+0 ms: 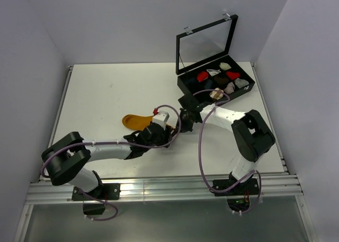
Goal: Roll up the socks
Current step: Roll the sock at the center of the board.
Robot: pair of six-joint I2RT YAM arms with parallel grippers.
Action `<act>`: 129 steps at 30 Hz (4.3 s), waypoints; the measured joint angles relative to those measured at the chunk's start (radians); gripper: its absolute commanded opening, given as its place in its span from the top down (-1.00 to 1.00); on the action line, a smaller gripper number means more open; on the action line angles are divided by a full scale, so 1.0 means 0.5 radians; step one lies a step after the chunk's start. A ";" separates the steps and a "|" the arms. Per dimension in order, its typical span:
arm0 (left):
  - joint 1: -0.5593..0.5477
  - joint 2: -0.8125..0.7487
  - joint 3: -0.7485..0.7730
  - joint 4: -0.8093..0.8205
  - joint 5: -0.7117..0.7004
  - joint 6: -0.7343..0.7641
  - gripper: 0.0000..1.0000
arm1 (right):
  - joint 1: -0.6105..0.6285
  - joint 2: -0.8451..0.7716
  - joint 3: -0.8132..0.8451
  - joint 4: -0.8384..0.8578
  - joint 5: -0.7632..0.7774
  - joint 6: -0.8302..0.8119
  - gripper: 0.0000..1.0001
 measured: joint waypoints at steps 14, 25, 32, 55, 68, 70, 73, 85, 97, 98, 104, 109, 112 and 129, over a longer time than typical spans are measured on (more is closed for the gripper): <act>-0.291 0.296 0.188 0.126 -0.336 0.265 -0.02 | 0.000 0.108 0.098 -0.166 -0.023 -0.053 1.00; -0.328 0.528 0.223 0.146 -0.496 0.341 0.20 | 0.000 0.136 0.101 -0.172 -0.065 -0.063 1.00; -0.340 0.559 0.247 0.145 -0.574 0.336 0.89 | -0.003 0.137 0.101 -0.150 -0.089 -0.075 1.00; 0.256 0.438 0.196 0.101 0.494 -0.261 0.99 | -0.127 -0.732 -0.686 0.744 -0.109 0.134 0.04; 0.496 0.440 0.029 0.308 1.004 -0.694 0.99 | -0.125 -0.552 -0.974 1.221 -0.105 0.272 -0.01; 0.513 0.445 0.017 0.326 1.042 -0.729 0.99 | -0.116 -0.492 -0.972 1.271 -0.104 0.275 0.00; 0.528 0.455 0.010 0.346 1.071 -0.764 0.99 | -0.106 -0.390 -0.961 1.299 -0.104 0.286 0.00; 0.543 0.495 0.010 0.401 1.137 -0.812 0.99 | -0.089 -0.200 -0.855 1.386 -0.142 0.320 0.00; 0.551 0.522 0.014 0.433 1.165 -0.826 0.92 | -0.079 -0.092 -0.659 1.109 -0.168 0.248 0.76; 0.551 0.522 0.014 0.433 1.165 -0.826 0.88 | -0.079 -0.090 -0.642 1.072 -0.165 0.235 0.81; 0.551 0.513 0.016 0.420 1.135 -0.785 0.36 | -0.069 -0.056 -0.447 0.739 -0.123 0.161 1.00; 0.533 0.387 0.016 0.294 0.982 -0.648 0.21 | -0.060 -0.017 -0.240 0.416 -0.060 0.093 1.00; 0.472 0.271 0.027 0.179 0.774 -0.514 0.13 | -0.060 0.014 -0.133 0.256 -0.024 0.062 1.00; -0.092 0.324 0.272 0.026 -0.091 0.074 0.14 | -0.058 0.140 0.082 -0.163 0.003 -0.039 1.00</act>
